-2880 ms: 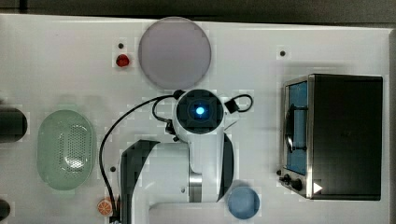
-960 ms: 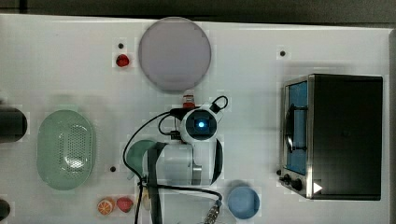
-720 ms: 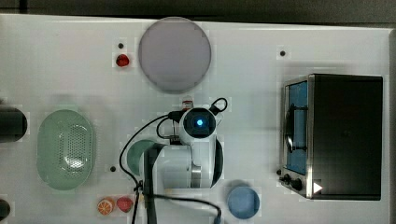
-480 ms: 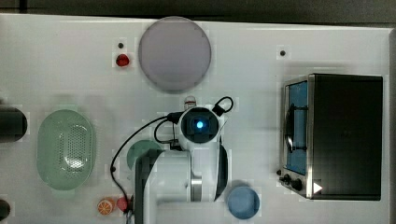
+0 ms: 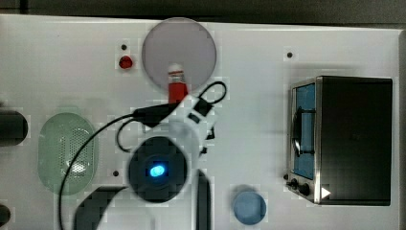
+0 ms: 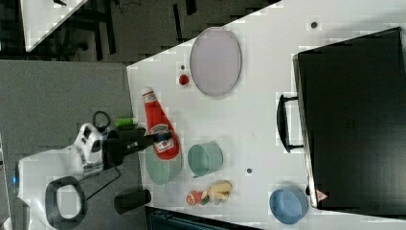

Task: Pick Ketchup from the table and place it in strainer.

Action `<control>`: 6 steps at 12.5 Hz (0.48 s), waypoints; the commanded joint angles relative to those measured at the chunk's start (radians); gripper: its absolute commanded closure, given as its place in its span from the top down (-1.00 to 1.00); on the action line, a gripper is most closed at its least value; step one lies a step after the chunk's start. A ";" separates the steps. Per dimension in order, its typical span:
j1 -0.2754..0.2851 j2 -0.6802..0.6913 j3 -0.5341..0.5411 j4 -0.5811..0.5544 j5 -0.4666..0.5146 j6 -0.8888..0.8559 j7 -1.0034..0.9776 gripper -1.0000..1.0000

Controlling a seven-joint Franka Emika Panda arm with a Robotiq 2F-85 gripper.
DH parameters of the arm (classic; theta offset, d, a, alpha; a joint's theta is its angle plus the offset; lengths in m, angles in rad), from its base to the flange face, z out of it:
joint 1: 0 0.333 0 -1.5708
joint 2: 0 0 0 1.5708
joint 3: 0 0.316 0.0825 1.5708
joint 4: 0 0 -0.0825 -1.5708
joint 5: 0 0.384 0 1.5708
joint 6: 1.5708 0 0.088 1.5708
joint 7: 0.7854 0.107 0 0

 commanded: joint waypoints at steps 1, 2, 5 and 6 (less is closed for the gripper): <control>0.061 0.042 0.111 -0.007 0.018 -0.041 0.196 0.24; 0.071 0.054 0.149 0.001 0.038 -0.039 0.268 0.24; 0.085 0.117 0.269 0.024 0.091 0.004 0.466 0.24; 0.086 0.143 0.305 0.026 0.091 0.048 0.520 0.24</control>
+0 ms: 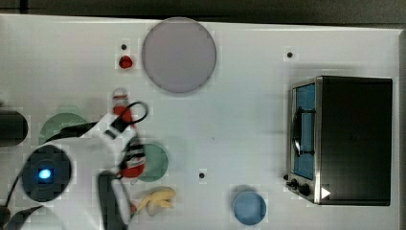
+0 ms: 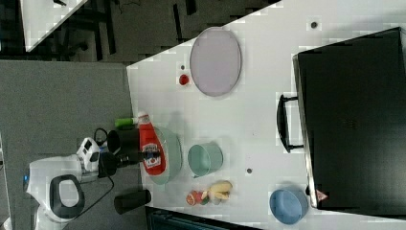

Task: Pick Ketchup from the table and place it in strainer.

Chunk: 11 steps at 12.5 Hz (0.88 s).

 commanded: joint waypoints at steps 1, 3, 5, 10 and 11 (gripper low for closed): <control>0.022 0.047 0.063 0.022 0.032 0.112 0.267 0.24; 0.023 0.122 0.118 0.022 0.032 0.207 0.350 0.24; 0.025 0.206 0.160 0.024 0.032 0.288 0.424 0.24; 0.049 0.417 0.207 0.026 0.030 0.507 0.520 0.24; 0.054 0.446 0.207 0.026 0.030 0.516 0.520 0.29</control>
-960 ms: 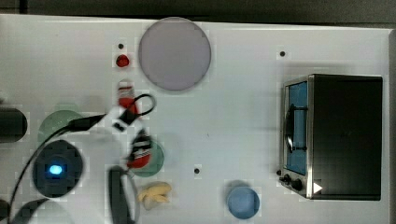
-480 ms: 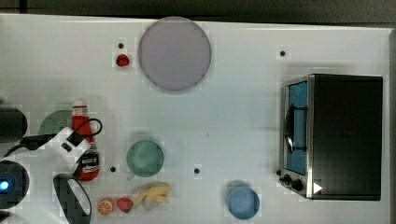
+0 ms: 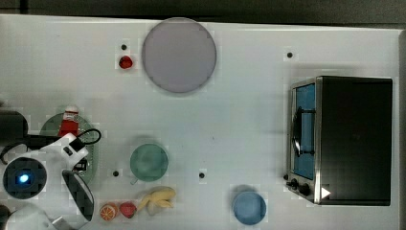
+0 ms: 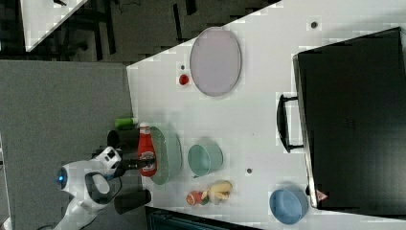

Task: Pick Ketchup from the table and place it in strainer.

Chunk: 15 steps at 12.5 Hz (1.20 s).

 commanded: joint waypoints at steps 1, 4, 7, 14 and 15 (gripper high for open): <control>-0.001 0.058 0.003 0.010 -0.009 0.032 0.084 0.49; -0.003 0.075 0.000 0.018 -0.009 0.049 0.084 1.00; -0.034 0.015 -0.010 0.052 -0.001 0.043 0.090 1.00; -0.223 -0.225 -0.168 0.190 0.040 -0.293 0.090 1.00; -0.247 -0.248 -0.219 0.226 0.047 -0.386 0.088 1.00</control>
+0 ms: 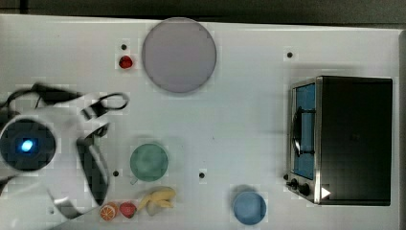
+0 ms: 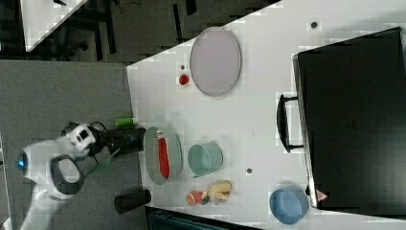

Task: Pick Ketchup from the table and place it in strainer.

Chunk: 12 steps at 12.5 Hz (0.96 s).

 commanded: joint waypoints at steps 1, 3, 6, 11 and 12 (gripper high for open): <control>-0.131 -0.060 -0.161 0.087 0.035 -0.212 0.054 1.00; -0.156 -0.088 -0.278 0.183 0.031 -0.373 0.054 1.00; -0.162 -0.102 -0.411 0.310 -0.036 -0.598 0.054 1.00; -0.160 -0.102 -0.416 0.395 -0.164 -0.660 0.082 1.00; -0.159 -0.101 -0.411 0.395 -0.163 -0.660 0.128 1.00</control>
